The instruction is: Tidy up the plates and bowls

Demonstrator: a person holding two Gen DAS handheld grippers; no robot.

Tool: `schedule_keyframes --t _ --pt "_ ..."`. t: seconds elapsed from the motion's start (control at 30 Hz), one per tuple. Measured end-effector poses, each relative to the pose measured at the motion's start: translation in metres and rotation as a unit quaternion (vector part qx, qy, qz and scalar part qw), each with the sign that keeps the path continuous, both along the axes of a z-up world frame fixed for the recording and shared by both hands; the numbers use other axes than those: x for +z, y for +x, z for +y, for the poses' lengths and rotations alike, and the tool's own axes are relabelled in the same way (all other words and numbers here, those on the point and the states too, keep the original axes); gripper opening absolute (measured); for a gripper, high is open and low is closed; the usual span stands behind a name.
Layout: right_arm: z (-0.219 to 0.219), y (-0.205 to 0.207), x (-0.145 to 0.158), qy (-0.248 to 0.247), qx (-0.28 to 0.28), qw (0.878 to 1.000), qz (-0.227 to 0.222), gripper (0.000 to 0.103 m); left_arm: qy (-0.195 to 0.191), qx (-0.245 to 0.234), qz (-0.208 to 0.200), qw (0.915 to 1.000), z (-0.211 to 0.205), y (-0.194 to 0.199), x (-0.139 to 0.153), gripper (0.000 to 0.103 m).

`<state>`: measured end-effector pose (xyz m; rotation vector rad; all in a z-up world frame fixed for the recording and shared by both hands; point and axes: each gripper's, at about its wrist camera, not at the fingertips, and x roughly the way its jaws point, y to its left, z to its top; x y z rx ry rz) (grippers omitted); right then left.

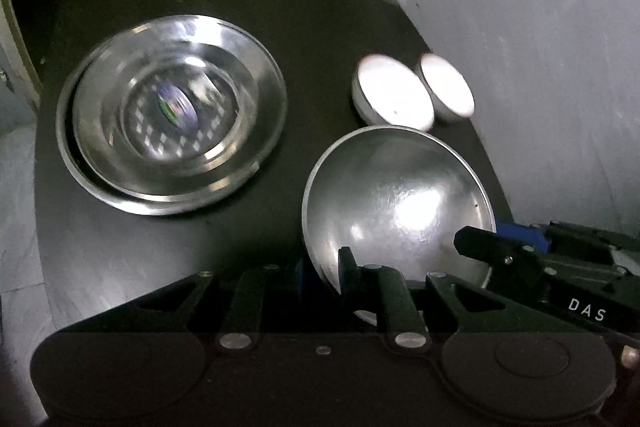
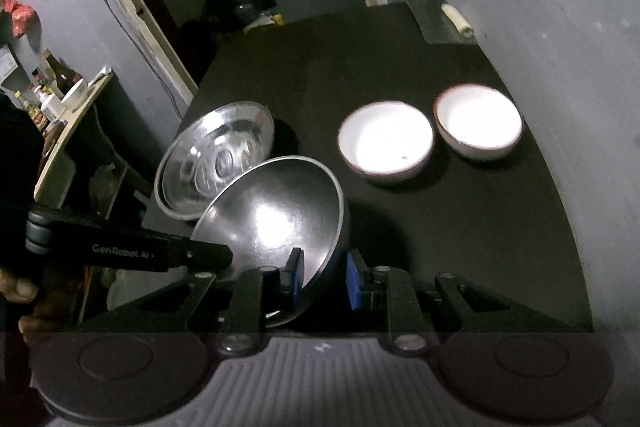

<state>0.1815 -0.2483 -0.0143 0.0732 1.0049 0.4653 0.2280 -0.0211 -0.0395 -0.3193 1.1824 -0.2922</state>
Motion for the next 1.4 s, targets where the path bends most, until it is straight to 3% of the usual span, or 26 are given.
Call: schedule_keyframes --t 0.3,0.77,1.0,1.1,1.23,1.4 --pt "-0.001 -0.023 -0.011 -0.001 0.036 0.998 0.046 0.027 0.024 -0.022 0.045 0.9985 -0.01 -0.009 -0.006 0.022" --pt "0.028 -0.019 -0.019 0.007 0.127 0.989 0.076 0.028 0.083 0.008 0.085 0.9929 0.008 -0.028 -0.009 0.026" --pt "0.028 -0.014 -0.022 0.018 0.135 0.987 0.081 0.03 0.08 0.02 0.086 0.9928 0.01 -0.028 -0.007 0.031" --pt "0.026 -0.012 -0.022 0.021 0.131 0.988 0.081 0.038 0.081 0.025 0.086 0.9927 0.01 -0.027 -0.007 0.04" --pt "0.023 -0.012 -0.021 0.028 0.127 0.989 0.078 0.039 0.099 0.028 0.081 0.9914 0.01 -0.026 -0.003 0.053" --pt "0.016 -0.012 -0.019 0.038 0.108 0.991 0.068 0.047 0.119 0.03 0.065 0.9903 0.013 -0.024 0.008 0.062"
